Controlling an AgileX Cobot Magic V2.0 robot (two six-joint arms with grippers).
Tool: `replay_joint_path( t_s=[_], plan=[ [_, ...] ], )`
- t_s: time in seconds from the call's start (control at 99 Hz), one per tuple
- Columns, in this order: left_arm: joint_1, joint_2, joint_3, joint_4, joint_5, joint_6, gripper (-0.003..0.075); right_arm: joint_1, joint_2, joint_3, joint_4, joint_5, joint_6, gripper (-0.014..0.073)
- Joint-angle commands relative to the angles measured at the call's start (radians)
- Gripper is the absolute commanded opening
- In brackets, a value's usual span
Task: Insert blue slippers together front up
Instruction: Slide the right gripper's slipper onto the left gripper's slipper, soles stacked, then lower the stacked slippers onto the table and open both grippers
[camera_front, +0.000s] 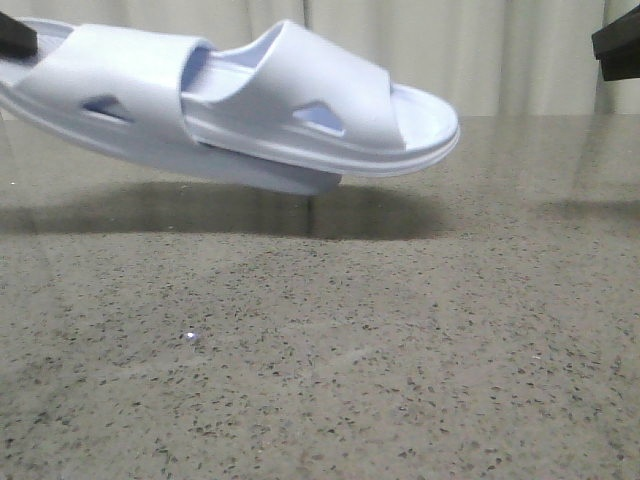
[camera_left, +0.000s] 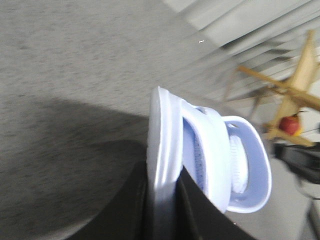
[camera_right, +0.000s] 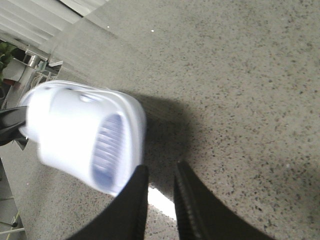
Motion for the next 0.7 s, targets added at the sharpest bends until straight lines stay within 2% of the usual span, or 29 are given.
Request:
replay_joint_path(
  t_s=[0.0, 0.141, 0.212, 0.283, 0.455, 0.525, 0.576, 0.687],
  plan=[
    [-0.014, -0.023, -0.031, -0.018, -0.029, 0.002, 0.0016, -0.008, -0.043, -0.030, 0.047, 0.128, 0.004, 0.0088],
    [-0.031, -0.021, -0.031, 0.016, -0.083, 0.041, 0.0019, -0.008, -0.043, -0.030, 0.046, 0.128, 0.012, 0.0088],
    [-0.044, -0.021, -0.031, 0.039, -0.107, 0.073, 0.0048, -0.008, -0.043, -0.030, 0.046, 0.128, 0.014, 0.0088],
    [-0.056, -0.021, -0.031, 0.041, -0.122, 0.078, 0.0117, -0.008, -0.043, -0.030, 0.046, 0.128, 0.014, 0.0088],
    [-0.064, -0.021, -0.031, 0.049, -0.172, 0.083, 0.0378, -0.008, -0.043, -0.030, 0.045, 0.128, 0.014, 0.0088],
    [-0.062, -0.021, -0.031, 0.049, -0.173, 0.085, 0.0457, -0.008, -0.043, -0.030, 0.045, 0.128, 0.014, 0.0088],
    [-0.057, -0.021, -0.031, 0.054, -0.173, 0.084, 0.0482, -0.008, -0.043, -0.030, 0.042, 0.128, 0.014, 0.0088],
    [-0.037, -0.023, -0.057, 0.109, -0.150, 0.084, 0.0483, -0.008, -0.043, -0.030, 0.016, 0.123, 0.014, 0.0088]
  ],
)
